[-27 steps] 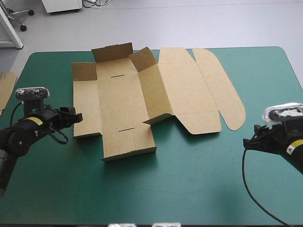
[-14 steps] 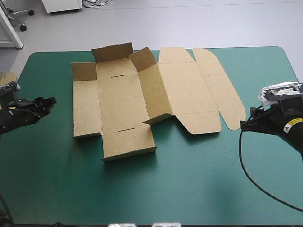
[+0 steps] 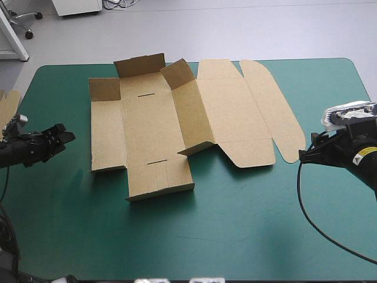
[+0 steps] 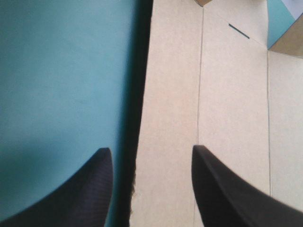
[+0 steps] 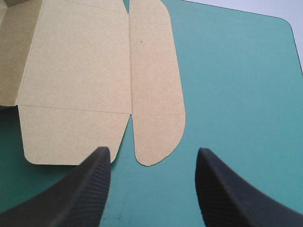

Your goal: Fold the box

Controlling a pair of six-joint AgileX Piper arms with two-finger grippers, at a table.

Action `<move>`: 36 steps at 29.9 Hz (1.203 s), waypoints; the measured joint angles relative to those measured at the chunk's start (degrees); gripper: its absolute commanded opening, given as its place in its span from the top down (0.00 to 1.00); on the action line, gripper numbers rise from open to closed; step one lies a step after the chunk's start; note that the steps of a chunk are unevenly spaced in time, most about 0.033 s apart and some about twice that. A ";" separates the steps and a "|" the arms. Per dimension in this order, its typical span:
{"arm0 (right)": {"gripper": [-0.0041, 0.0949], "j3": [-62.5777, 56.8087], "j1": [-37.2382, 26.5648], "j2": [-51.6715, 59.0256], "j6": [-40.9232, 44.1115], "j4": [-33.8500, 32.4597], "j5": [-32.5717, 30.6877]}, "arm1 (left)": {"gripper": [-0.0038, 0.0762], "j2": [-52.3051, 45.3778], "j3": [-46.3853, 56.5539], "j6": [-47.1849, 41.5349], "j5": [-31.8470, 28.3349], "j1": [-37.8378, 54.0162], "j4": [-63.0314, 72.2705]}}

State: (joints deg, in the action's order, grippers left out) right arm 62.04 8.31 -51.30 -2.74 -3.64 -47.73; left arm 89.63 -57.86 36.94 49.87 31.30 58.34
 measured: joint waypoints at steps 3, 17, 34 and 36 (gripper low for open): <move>0.44 0.00 0.00 0.00 -0.14 0.00 -0.44 | 0.49 2.75 -0.17 1.15 0.00 -2.32 1.16; 0.44 0.00 0.00 0.00 -0.59 0.00 -0.59 | 0.49 8.57 -0.17 2.01 -7.86 -13.05 -0.20; 0.44 0.00 0.00 0.00 -0.59 -0.46 0.26 | 0.49 10.24 -1.57 3.76 -12.34 -16.90 -2.75; 0.44 0.00 0.00 -0.04 -0.59 -0.53 0.27 | 0.49 9.76 -1.94 4.11 -12.69 -17.02 -2.95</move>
State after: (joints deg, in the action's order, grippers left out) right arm 62.04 8.31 -51.34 -3.33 -4.17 -47.46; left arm 99.39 -59.80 41.06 37.18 14.27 55.39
